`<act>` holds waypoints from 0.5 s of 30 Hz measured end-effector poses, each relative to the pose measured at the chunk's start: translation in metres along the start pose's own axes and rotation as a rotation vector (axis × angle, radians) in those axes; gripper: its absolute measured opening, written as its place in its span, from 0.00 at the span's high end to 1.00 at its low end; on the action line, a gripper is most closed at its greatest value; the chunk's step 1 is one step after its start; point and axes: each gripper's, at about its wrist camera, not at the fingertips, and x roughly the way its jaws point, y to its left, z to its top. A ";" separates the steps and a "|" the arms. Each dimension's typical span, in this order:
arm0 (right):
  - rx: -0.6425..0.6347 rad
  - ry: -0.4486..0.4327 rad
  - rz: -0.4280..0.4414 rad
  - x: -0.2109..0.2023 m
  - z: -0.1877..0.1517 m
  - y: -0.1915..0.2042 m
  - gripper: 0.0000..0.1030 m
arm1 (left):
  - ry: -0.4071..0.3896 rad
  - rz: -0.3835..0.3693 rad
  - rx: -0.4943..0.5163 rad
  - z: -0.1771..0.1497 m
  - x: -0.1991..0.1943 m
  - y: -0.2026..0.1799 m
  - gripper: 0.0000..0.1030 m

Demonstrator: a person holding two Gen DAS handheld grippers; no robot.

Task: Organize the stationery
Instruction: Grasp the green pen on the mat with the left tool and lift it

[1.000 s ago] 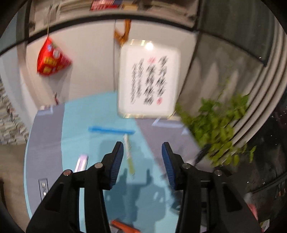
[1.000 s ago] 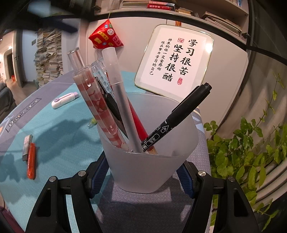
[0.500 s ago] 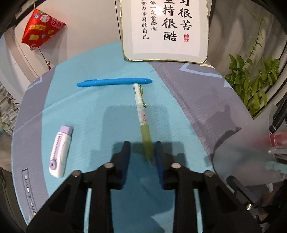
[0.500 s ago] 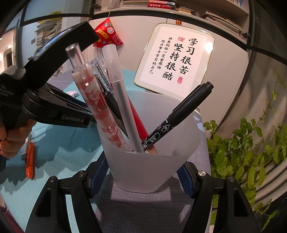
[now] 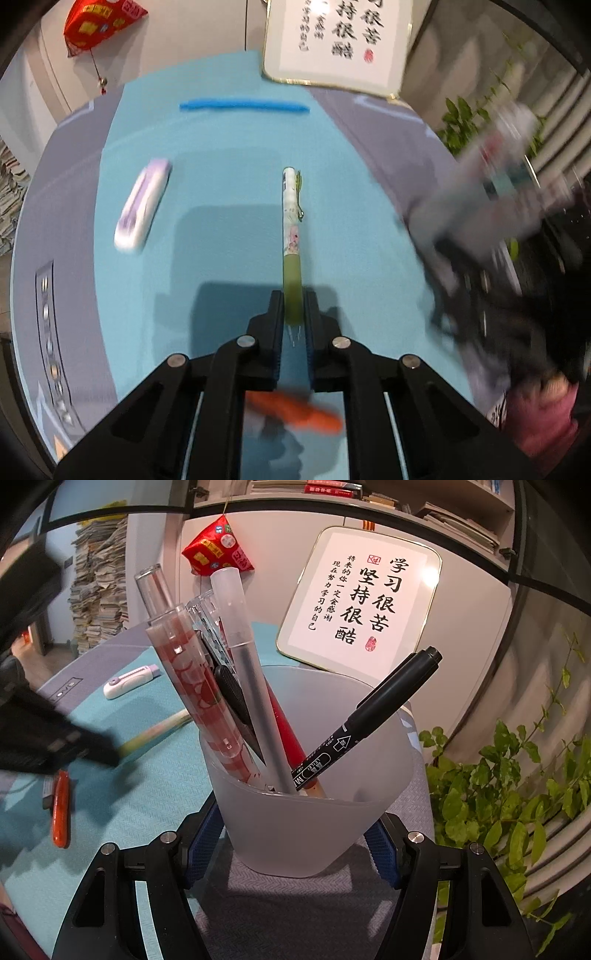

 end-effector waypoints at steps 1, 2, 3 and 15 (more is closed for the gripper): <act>0.000 0.000 0.000 0.000 0.000 0.000 0.31 | 0.006 -0.006 0.007 -0.006 -0.002 -0.002 0.92; -0.001 0.000 0.000 0.000 0.000 0.000 0.31 | 0.011 -0.011 0.014 -0.012 -0.004 -0.003 0.92; 0.000 0.000 0.000 0.000 0.000 0.000 0.31 | 0.010 -0.013 0.021 -0.015 -0.007 -0.006 0.92; 0.001 0.000 0.001 0.000 0.000 0.000 0.31 | -0.071 0.094 0.052 0.027 0.005 -0.016 0.72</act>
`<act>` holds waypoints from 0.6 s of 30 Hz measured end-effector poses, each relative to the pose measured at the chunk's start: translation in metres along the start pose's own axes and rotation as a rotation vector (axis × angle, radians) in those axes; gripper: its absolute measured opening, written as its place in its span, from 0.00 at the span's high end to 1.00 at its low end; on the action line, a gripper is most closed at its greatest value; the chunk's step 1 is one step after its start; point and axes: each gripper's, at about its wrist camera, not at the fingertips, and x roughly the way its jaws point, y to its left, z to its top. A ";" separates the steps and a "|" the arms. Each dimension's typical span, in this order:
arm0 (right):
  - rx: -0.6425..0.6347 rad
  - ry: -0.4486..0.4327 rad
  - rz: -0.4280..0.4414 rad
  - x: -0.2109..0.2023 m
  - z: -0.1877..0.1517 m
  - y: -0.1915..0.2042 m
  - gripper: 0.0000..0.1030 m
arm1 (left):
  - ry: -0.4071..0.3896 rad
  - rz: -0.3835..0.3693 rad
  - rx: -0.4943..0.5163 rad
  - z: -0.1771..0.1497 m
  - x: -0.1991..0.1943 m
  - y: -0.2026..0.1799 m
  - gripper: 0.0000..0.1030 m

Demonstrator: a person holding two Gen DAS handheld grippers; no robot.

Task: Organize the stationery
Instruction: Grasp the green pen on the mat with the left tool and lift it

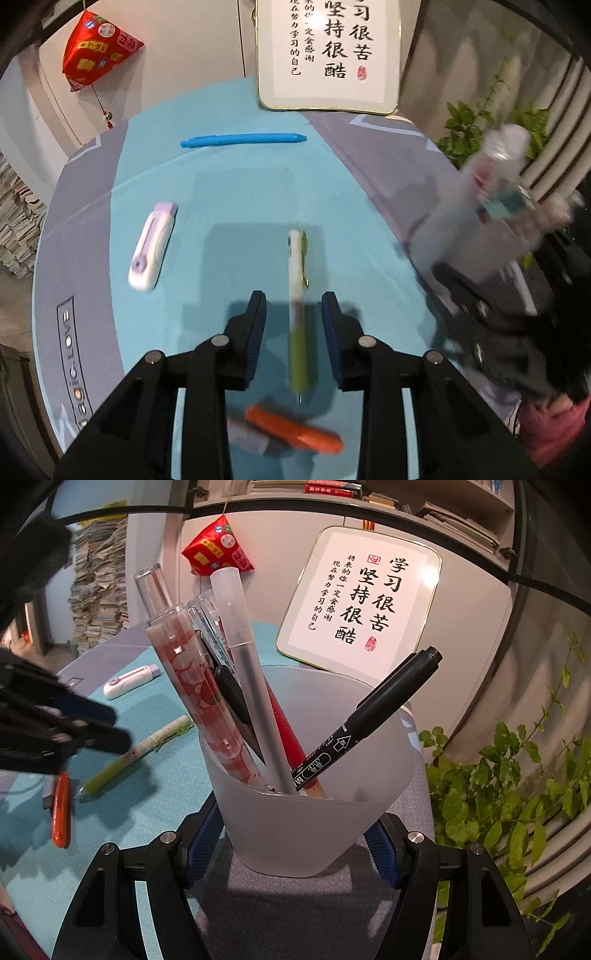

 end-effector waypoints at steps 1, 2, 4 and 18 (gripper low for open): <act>0.001 0.001 0.001 0.000 0.000 0.000 0.31 | 0.005 -0.002 -0.001 0.004 0.005 -0.001 0.72; 0.001 0.004 0.003 0.001 0.000 0.000 0.31 | 0.007 -0.004 0.000 0.007 0.008 0.000 0.72; 0.002 0.011 0.005 0.002 0.000 0.000 0.31 | 0.010 0.007 0.009 0.013 0.015 -0.003 0.72; 0.002 0.015 0.006 0.004 0.001 0.000 0.31 | 0.022 0.019 -0.025 0.022 0.029 -0.001 0.91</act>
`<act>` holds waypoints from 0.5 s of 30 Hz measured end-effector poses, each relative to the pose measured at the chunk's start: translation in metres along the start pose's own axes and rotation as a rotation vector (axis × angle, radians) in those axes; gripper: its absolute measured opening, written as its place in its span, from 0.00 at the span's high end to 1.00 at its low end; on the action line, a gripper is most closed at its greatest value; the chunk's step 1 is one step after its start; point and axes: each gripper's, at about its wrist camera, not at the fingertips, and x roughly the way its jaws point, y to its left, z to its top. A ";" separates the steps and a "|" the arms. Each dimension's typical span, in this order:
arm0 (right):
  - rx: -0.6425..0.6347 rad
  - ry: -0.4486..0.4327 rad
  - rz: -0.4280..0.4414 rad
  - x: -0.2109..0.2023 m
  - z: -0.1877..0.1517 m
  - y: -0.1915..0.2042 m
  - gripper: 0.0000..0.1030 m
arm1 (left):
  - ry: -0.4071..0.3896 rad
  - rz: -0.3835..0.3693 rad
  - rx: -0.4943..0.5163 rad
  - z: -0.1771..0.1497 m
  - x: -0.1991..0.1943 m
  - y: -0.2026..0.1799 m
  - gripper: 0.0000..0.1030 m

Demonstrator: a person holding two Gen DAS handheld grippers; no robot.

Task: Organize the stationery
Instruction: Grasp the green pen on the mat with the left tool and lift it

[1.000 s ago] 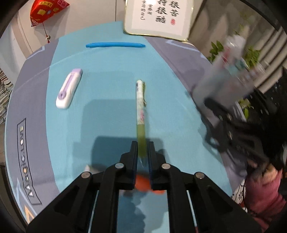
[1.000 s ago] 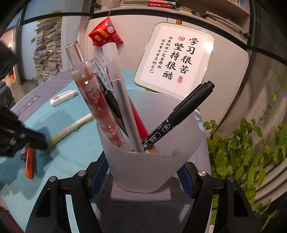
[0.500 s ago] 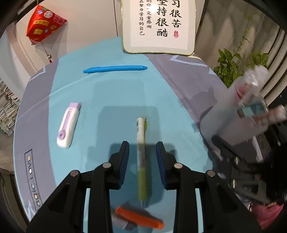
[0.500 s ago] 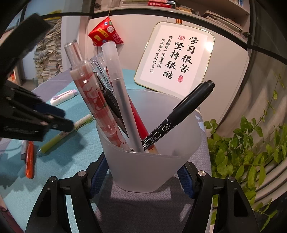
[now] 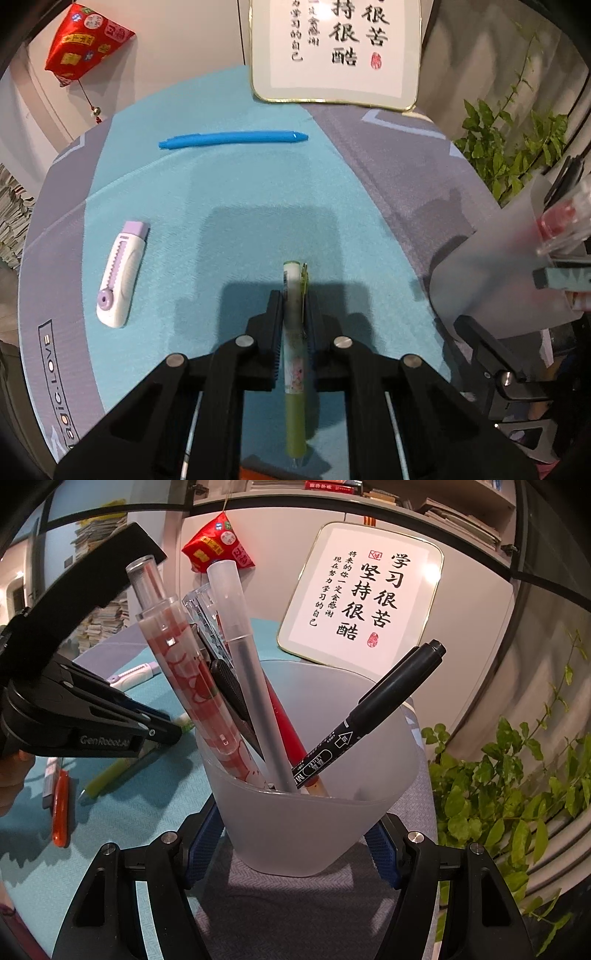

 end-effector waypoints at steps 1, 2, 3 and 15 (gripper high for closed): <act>0.000 0.000 0.000 0.000 0.000 0.000 0.31 | -0.014 0.001 -0.002 0.000 -0.005 0.000 0.91; -0.001 0.000 -0.001 0.000 0.000 0.000 0.31 | -0.027 -0.004 -0.004 0.000 -0.010 0.000 0.91; -0.001 0.000 -0.001 0.000 0.000 0.000 0.31 | -0.040 -0.010 -0.006 0.000 -0.016 0.001 0.91; -0.004 -0.001 -0.006 0.000 0.000 0.000 0.31 | -0.218 -0.072 -0.006 -0.015 -0.099 0.006 0.91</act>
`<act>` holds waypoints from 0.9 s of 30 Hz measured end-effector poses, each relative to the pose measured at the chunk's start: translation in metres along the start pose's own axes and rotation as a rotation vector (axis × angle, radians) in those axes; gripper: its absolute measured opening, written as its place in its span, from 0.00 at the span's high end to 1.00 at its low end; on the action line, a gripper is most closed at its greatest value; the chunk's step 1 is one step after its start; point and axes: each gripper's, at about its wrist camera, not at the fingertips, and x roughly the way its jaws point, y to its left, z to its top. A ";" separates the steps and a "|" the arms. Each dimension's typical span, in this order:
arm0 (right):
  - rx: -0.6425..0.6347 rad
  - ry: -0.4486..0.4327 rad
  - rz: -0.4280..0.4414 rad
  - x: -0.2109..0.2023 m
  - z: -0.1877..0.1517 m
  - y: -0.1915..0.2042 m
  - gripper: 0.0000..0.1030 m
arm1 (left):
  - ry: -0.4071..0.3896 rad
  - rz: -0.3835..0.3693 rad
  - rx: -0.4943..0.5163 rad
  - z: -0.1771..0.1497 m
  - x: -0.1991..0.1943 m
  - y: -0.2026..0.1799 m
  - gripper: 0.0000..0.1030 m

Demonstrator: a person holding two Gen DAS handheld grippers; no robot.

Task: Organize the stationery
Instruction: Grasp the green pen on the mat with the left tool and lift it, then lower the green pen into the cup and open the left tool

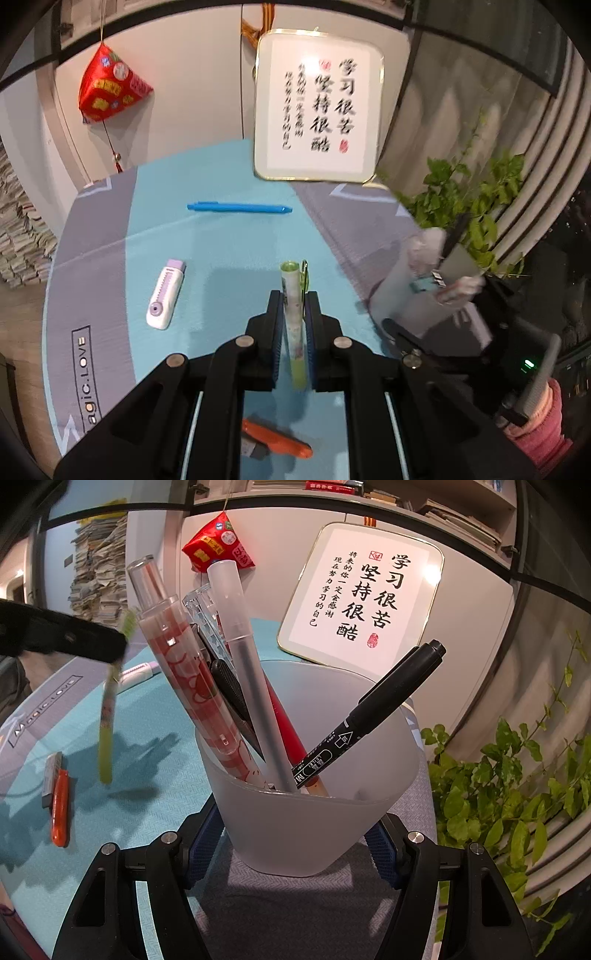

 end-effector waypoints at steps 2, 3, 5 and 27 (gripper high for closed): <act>0.000 0.000 0.000 0.000 0.000 0.000 0.31 | -0.019 -0.002 0.009 -0.001 -0.009 -0.003 0.91; 0.000 0.000 0.000 0.000 0.000 0.000 0.31 | -0.025 -0.004 0.012 -0.001 -0.011 -0.003 0.91; 0.000 0.000 -0.001 0.000 0.000 0.000 0.31 | -0.038 -0.006 0.014 -0.001 -0.017 -0.004 0.91; -0.001 0.000 -0.003 0.000 -0.001 -0.001 0.31 | -0.288 -0.178 0.091 0.067 -0.111 -0.065 0.91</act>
